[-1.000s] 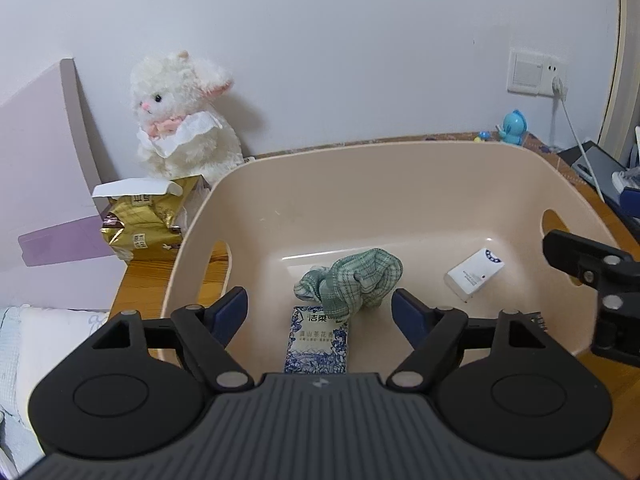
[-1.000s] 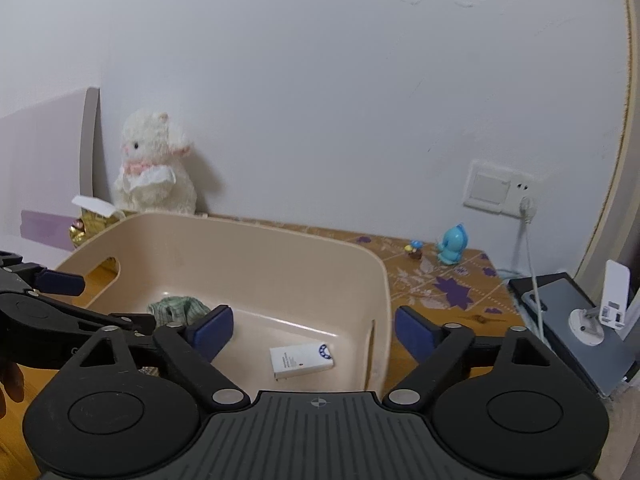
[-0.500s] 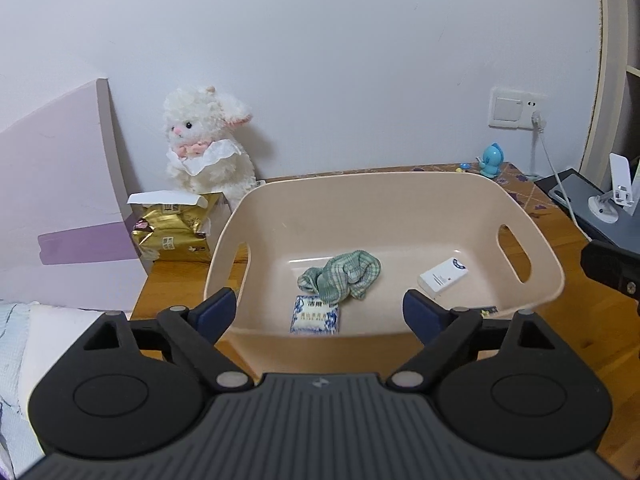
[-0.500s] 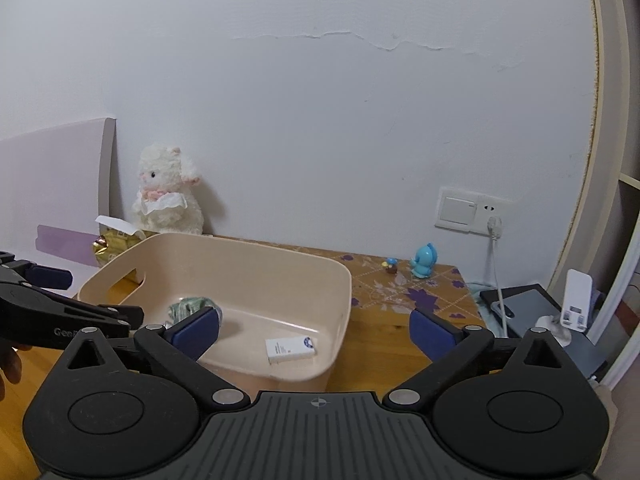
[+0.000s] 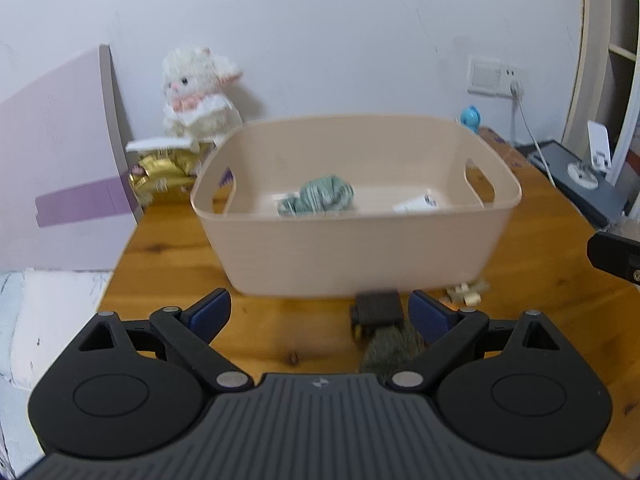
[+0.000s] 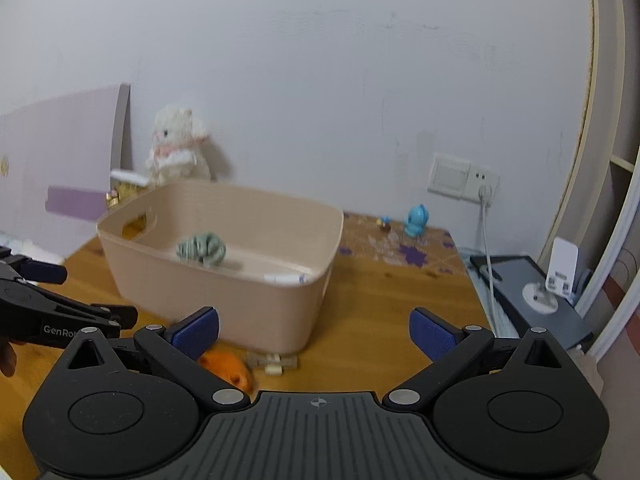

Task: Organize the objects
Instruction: 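Grasp the herb bag with the left tool while the right tool grasps the orange plush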

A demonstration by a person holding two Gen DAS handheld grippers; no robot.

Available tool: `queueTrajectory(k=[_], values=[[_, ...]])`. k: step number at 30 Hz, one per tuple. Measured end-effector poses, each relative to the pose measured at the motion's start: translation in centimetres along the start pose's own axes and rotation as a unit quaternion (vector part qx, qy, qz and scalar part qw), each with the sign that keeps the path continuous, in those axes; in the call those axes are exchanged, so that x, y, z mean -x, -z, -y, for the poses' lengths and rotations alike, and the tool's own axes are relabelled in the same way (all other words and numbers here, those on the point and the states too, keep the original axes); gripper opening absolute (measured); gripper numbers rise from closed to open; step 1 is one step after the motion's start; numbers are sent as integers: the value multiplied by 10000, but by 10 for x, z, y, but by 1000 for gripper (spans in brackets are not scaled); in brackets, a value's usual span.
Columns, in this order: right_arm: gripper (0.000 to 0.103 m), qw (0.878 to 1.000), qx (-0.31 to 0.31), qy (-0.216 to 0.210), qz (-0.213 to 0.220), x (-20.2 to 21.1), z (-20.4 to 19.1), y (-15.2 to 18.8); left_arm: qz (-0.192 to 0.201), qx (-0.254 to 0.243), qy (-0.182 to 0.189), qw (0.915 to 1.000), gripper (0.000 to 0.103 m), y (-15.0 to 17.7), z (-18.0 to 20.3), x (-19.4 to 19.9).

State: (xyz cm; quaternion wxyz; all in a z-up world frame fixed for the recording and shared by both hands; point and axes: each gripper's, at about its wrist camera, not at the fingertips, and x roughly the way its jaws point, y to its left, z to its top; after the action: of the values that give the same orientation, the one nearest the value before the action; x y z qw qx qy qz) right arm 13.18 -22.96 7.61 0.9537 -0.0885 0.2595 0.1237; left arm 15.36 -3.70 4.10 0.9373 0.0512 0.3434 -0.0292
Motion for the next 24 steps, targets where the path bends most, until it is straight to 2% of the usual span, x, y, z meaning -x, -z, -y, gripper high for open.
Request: queueTrajectory(k=[13,18,24], values=[[103,9967,161,-19,-801,-38,1,49,-704,32,146,9974,96,45,13,-33],[103,9943,224,-72,-1037,-56,-3,60,-957,37,247,9951,96,51,18,-53],[103,9928,261,-188,-1158,-76,-5,67,-1068,93,408,9934,96,53,20,-74]])
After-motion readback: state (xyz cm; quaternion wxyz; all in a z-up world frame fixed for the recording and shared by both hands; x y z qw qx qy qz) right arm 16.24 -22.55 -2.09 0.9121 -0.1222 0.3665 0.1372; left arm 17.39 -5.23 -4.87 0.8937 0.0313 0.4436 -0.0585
